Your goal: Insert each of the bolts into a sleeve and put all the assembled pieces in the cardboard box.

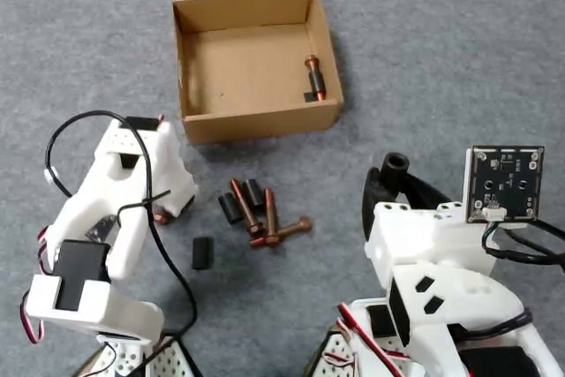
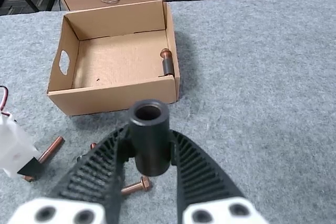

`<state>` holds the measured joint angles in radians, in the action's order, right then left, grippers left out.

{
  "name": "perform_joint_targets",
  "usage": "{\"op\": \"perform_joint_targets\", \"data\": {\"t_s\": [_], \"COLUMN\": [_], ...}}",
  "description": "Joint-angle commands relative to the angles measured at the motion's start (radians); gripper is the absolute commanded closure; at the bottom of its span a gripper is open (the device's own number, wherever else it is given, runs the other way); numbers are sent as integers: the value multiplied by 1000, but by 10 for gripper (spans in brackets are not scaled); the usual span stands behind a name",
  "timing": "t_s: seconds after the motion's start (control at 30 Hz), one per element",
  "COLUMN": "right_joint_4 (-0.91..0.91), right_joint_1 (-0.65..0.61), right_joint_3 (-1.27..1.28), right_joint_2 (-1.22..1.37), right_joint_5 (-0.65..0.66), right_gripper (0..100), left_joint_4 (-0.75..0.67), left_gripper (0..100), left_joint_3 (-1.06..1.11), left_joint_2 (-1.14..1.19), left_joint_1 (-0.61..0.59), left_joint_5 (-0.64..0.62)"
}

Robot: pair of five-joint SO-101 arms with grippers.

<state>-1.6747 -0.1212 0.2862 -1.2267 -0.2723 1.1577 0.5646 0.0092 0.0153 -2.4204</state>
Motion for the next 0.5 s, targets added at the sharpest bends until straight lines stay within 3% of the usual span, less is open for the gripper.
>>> {"op": "perform_joint_targets", "data": {"t_s": [0.0,0.4,0.47], "right_joint_4": [20,20,20], "right_joint_1": [8,5,5], "right_joint_3": [-8,-10,-19], "right_joint_2": [18,13,13], "right_joint_5": [-6,-6,-6], "right_gripper": [997,997,997], "left_joint_4": [-57,-110,-109], "left_gripper": [725,728,770], "left_joint_3": [31,52,52], "left_joint_2": [-7,-7,-7], "left_joint_1": [21,77,71], "left_joint_5": [-3,-6,-6]}}
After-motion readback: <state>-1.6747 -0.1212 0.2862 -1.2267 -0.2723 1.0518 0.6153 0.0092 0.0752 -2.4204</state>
